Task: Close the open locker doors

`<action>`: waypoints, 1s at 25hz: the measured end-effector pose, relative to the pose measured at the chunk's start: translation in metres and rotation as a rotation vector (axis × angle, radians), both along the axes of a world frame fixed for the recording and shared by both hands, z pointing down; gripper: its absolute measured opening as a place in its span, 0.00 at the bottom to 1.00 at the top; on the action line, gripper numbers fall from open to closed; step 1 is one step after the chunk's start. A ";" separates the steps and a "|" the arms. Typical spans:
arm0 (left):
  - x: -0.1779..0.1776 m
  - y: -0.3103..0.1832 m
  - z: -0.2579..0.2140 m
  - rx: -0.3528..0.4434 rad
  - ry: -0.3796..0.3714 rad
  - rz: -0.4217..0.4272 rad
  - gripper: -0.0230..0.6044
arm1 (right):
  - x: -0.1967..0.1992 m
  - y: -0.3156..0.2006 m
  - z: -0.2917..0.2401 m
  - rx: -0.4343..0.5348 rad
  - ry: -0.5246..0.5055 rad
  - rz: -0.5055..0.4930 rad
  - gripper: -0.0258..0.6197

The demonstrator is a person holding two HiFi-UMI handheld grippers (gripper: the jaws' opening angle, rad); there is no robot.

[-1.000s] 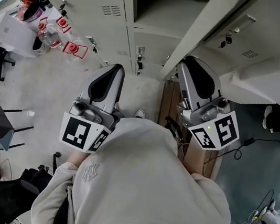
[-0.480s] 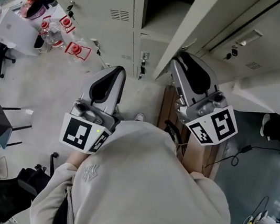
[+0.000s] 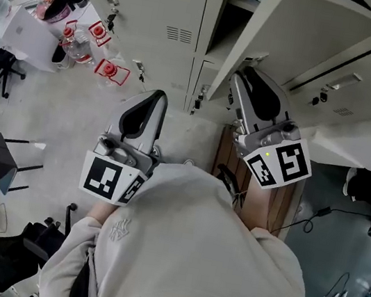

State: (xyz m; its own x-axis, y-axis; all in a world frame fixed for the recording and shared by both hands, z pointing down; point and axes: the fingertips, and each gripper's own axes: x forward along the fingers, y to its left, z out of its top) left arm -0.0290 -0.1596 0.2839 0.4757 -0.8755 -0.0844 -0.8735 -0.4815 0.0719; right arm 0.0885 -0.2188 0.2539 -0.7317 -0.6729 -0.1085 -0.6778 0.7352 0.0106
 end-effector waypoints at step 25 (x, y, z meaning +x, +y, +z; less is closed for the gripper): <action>-0.088 -0.048 0.001 -0.027 0.010 -0.059 0.04 | -0.034 -0.112 -0.001 -0.003 0.046 0.276 0.14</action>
State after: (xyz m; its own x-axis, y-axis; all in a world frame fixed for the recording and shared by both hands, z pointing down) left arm -0.1166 -0.2072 0.2844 0.4225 -0.9040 -0.0645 -0.8994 -0.4270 0.0932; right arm 0.0547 -0.3307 0.2531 -0.5245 -0.8479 -0.0771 -0.8514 0.5226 0.0443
